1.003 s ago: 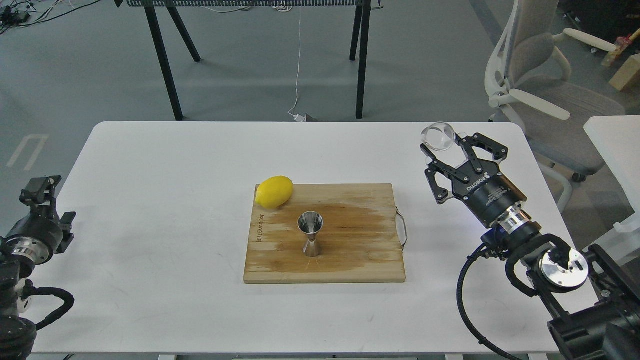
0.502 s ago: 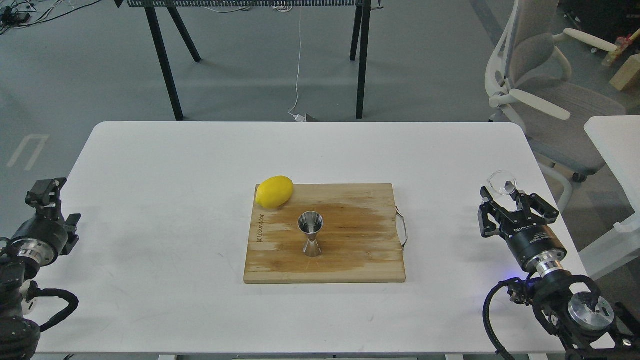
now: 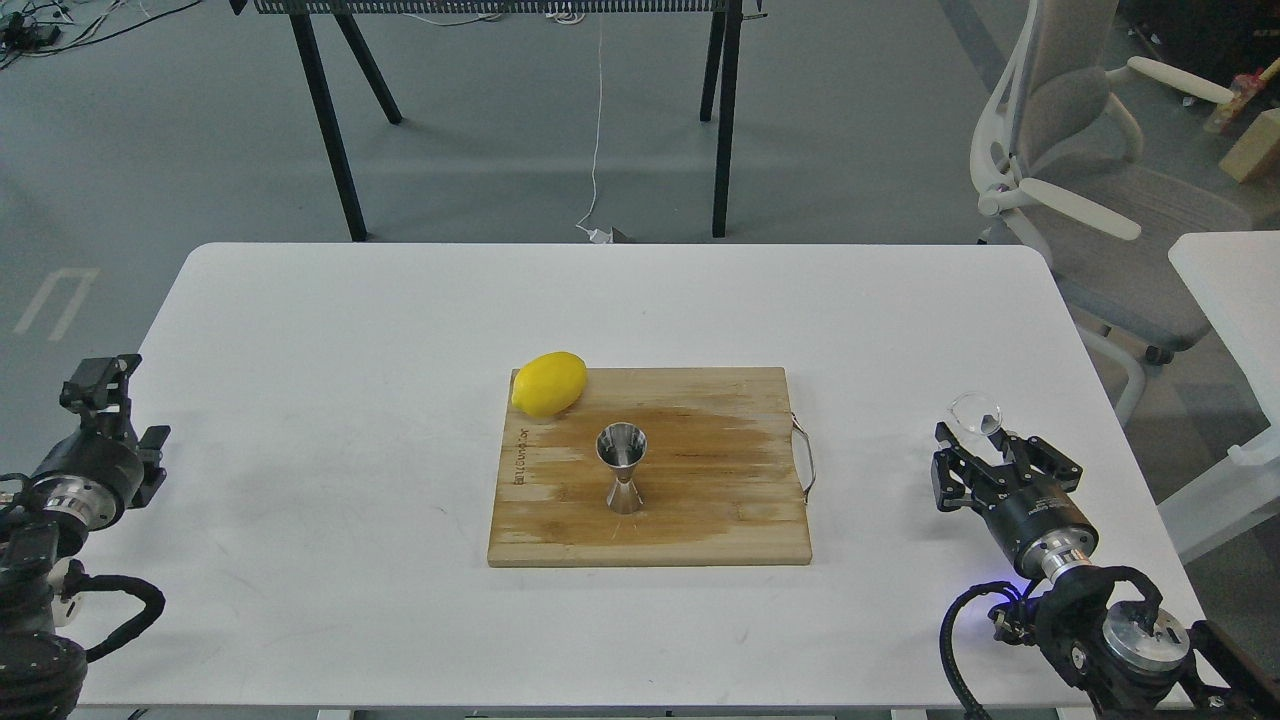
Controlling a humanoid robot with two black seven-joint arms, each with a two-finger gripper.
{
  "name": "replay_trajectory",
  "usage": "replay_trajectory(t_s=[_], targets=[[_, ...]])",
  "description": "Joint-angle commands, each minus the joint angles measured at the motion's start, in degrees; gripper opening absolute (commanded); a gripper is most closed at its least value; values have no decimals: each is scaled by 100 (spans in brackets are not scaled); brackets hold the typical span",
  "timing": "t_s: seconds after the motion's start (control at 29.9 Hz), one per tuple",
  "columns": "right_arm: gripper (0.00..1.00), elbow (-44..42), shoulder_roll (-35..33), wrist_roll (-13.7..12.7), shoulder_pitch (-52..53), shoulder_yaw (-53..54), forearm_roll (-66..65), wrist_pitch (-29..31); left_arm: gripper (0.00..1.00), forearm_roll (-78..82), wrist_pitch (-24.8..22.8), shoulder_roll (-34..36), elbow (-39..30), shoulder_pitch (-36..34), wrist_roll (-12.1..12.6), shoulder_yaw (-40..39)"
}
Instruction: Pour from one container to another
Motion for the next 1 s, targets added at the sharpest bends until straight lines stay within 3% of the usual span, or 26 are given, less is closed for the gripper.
replay_trajectory(t_s=[0.0, 0.97], targets=[[41, -111, 102, 22, 37, 22, 0, -91, 100, 0, 0, 7, 0, 1, 0, -2], [48, -138, 217, 40, 28, 40, 9, -347, 100, 0, 0, -72, 0, -105, 0, -2]])
